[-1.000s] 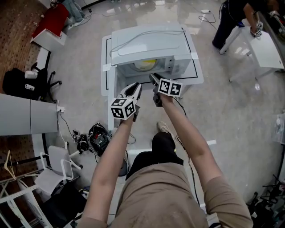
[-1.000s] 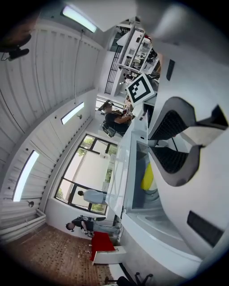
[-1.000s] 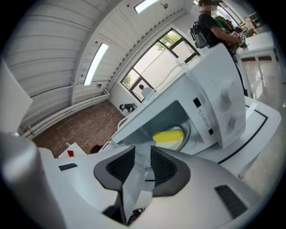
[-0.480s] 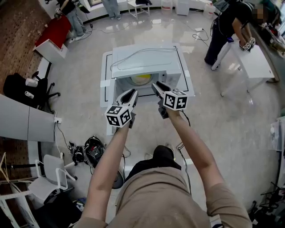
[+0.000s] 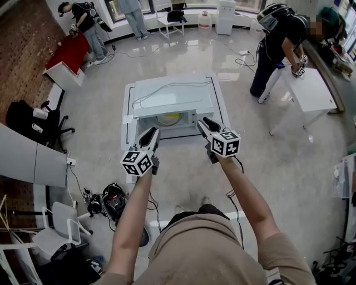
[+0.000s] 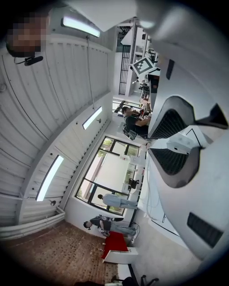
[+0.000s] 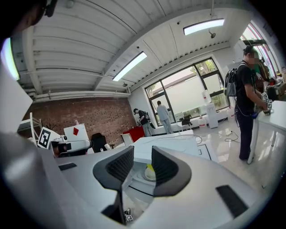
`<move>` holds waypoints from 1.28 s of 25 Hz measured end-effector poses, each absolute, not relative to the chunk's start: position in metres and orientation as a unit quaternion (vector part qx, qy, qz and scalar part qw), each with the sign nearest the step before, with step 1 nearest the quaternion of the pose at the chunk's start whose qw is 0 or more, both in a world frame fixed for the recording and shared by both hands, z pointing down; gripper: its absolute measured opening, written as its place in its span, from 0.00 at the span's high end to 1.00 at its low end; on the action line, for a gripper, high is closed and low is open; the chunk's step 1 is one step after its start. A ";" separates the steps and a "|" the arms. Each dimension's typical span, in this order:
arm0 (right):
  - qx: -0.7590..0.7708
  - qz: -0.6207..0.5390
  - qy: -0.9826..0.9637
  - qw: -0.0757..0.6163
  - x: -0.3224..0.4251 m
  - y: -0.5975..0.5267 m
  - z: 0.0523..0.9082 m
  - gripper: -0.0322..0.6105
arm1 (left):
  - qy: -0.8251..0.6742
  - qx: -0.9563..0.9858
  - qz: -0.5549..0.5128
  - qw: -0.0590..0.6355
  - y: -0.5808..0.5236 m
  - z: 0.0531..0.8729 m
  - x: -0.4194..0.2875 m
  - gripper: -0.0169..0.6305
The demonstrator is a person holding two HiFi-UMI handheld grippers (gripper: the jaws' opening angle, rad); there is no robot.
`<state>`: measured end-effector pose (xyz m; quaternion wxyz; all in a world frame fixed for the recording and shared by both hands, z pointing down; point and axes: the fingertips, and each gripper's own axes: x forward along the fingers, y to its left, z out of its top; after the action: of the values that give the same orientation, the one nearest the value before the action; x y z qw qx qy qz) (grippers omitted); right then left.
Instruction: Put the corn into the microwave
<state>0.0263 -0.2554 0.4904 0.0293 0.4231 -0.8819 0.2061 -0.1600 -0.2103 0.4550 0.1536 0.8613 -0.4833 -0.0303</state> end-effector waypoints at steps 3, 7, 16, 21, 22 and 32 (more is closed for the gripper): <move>0.431 0.174 -0.884 0.045 0.041 -0.251 0.487 0.78 | -0.494 0.854 -0.042 0.158 -0.204 0.456 -0.169 0.88; 0.445 0.135 -0.883 0.059 0.064 -0.251 0.492 0.78 | -0.517 0.838 -0.044 0.167 -0.199 0.472 -0.179 0.88; 0.471 0.130 -0.868 0.092 0.092 -0.239 0.540 0.78 | -0.545 0.816 -0.016 0.193 -0.182 0.520 -0.191 0.88; 0.472 0.125 -0.868 0.094 0.094 -0.237 0.553 0.78 | -0.548 0.813 -0.010 0.196 -0.179 0.530 -0.191 0.88; 0.472 0.126 -0.868 0.092 0.093 -0.236 0.555 0.78 | -0.548 0.813 -0.009 0.197 -0.178 0.531 -0.191 0.88; 0.480 0.096 -0.863 0.127 0.086 -0.230 0.557 0.80 | -0.546 0.814 -0.009 0.197 -0.175 0.529 -0.187 0.88</move>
<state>0.0860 -0.2301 0.5567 0.1266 0.4800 -0.8628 0.0962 -0.1869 -0.1751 0.5294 0.1971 0.8142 -0.5461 -0.0087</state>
